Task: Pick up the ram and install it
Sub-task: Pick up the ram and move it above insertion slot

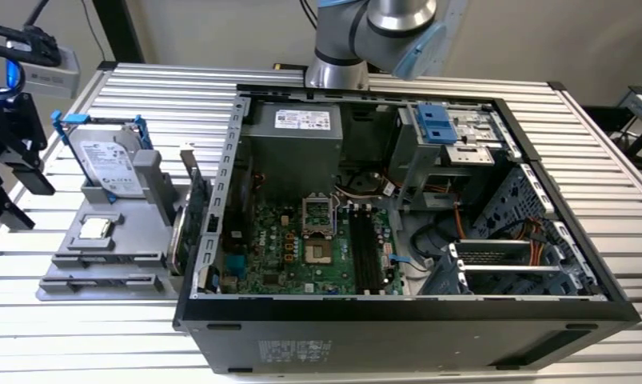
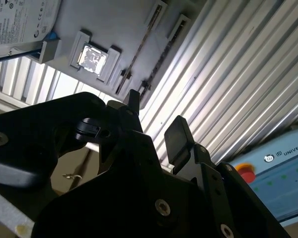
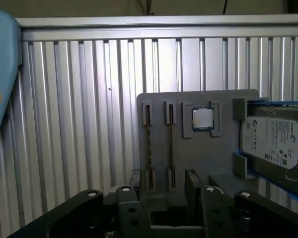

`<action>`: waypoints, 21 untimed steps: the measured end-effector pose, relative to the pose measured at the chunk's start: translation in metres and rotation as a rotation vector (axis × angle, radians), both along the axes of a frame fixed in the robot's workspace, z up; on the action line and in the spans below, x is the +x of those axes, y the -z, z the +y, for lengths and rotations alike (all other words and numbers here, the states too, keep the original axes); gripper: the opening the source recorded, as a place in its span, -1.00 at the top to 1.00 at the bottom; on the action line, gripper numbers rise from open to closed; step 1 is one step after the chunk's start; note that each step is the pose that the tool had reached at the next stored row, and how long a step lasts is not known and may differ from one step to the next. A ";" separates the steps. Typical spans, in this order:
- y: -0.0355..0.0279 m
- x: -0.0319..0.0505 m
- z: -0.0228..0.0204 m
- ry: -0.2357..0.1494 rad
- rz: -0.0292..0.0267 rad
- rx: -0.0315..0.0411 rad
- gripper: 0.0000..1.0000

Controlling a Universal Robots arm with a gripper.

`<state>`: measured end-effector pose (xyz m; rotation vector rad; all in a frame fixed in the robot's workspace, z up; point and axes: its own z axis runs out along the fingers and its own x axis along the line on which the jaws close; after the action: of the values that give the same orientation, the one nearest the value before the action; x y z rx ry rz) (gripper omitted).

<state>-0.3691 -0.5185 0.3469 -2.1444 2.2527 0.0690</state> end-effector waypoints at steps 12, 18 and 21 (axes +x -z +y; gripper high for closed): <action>0.0073 0.0000 0.0000 0.000 0.0000 0.0000 -1.00; 0.0093 -0.0001 0.0001 0.000 -0.0004 0.0000 -1.00; 0.0094 0.0000 0.0000 0.000 -0.0004 0.0000 -1.00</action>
<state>-0.3691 -0.5184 0.3375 -2.1441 2.2525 0.0685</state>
